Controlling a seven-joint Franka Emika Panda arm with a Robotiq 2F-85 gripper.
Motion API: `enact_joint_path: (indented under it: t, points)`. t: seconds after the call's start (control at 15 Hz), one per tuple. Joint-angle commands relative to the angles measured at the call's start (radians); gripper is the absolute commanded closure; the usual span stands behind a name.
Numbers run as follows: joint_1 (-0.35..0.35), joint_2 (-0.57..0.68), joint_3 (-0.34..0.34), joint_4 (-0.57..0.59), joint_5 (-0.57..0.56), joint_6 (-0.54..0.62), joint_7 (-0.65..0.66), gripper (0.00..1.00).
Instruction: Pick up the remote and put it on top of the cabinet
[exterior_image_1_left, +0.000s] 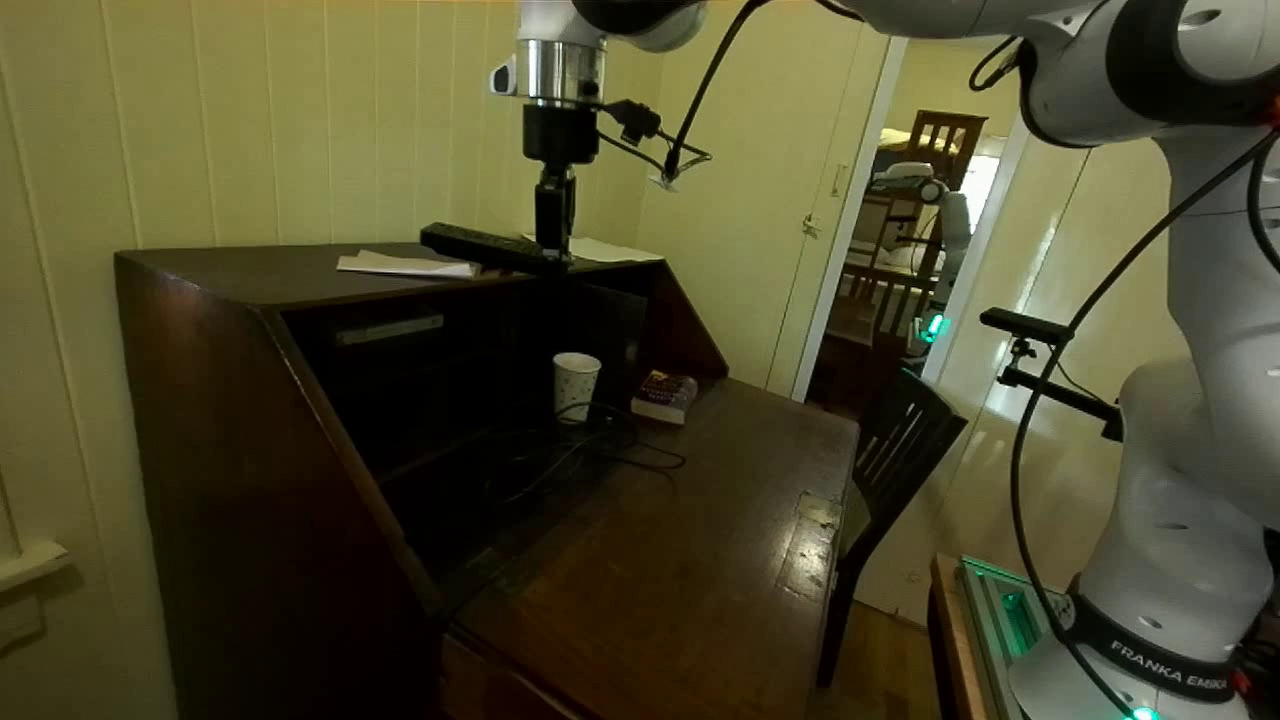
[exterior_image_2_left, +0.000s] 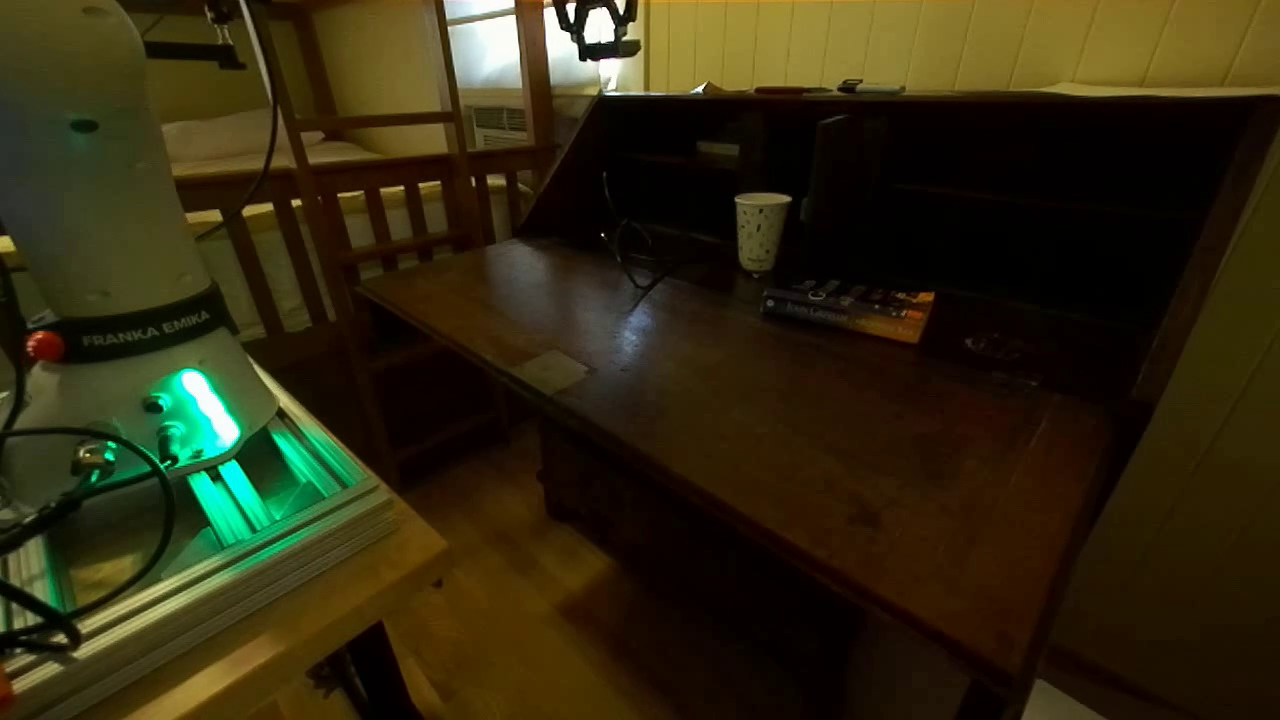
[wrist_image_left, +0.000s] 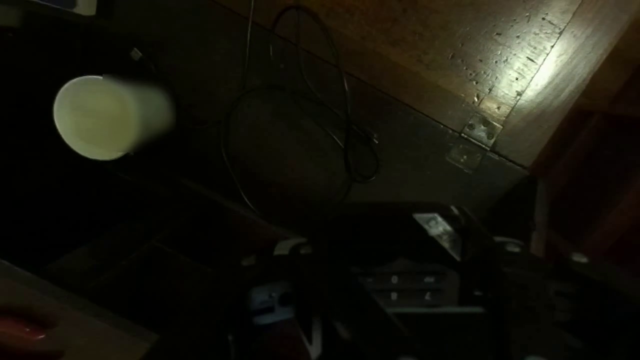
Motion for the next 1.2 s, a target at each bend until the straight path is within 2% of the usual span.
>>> enact_joint_path:
  t: [0.0, 0.27, 0.73, 1.13]
  points:
    - [-0.003, 0.006, 0.003, 0.000, -0.003, 0.041, 0.015, 0.64]
    - [0.008, 0.097, 0.000, 0.117, 0.010, 0.094, 0.094, 0.64]
    - [0.062, 0.319, -0.012, 0.455, 0.036, 0.055, 0.304, 0.64]
    - [0.077, 0.474, -0.026, 0.693, 0.055, 0.039, 0.418, 0.64]
